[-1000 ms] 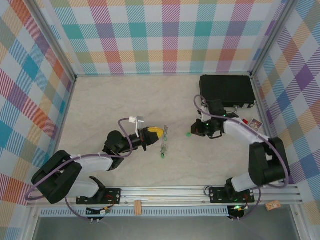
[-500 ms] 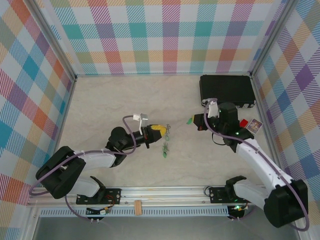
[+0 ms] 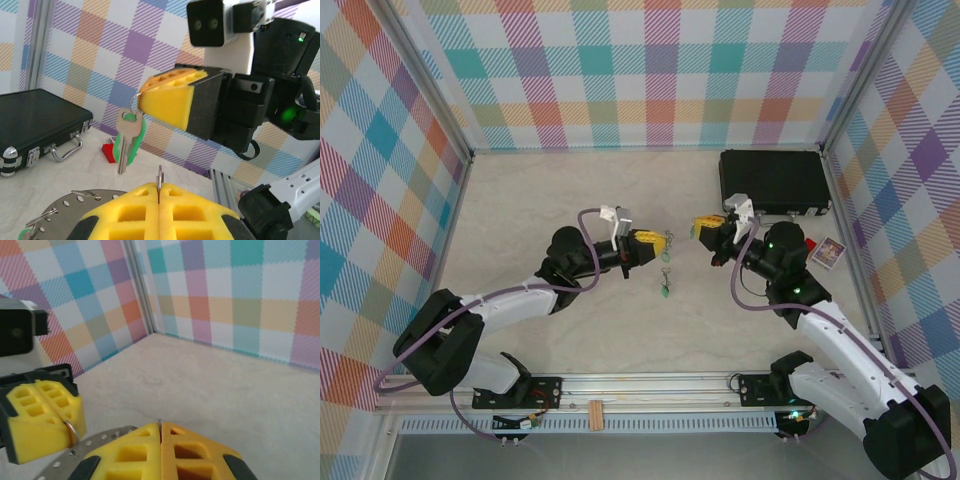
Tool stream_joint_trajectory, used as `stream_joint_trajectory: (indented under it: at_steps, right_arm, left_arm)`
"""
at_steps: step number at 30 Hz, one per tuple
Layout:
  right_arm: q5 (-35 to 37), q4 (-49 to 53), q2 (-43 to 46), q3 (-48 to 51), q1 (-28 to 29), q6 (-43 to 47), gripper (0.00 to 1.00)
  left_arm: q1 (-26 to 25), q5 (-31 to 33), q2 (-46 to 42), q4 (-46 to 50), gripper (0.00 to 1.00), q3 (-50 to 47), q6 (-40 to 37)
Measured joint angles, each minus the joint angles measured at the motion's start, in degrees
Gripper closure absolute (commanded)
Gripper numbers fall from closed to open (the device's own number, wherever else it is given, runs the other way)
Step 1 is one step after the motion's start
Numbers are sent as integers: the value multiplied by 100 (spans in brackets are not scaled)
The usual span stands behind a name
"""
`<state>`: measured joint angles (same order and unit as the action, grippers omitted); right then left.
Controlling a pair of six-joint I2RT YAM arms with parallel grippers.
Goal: Put the keys on the keyring
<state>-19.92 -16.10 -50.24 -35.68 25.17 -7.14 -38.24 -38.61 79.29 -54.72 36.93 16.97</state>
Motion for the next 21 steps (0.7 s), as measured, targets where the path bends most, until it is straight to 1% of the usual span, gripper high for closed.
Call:
stream_joint_trajectory:
  at_steps: [5,13,17,21]
  right_arm:
    - [-472,-192,-20,-22,4,57,100]
    - [-1027,-391,-66,-52,4,111,100]
    - [-1370,-310,-87,-79,4,367,100]
    - [-1718,-144,-304,-225,57,654,100]
  left_arm:
    - [0,-142,-192,509,100,155,-232]
    - [0,-247,-481,651,100,173,-413]
    - [0,-227,-579,662,100,166,-487]
    - [0,-164,-776,658,100,39,-553]
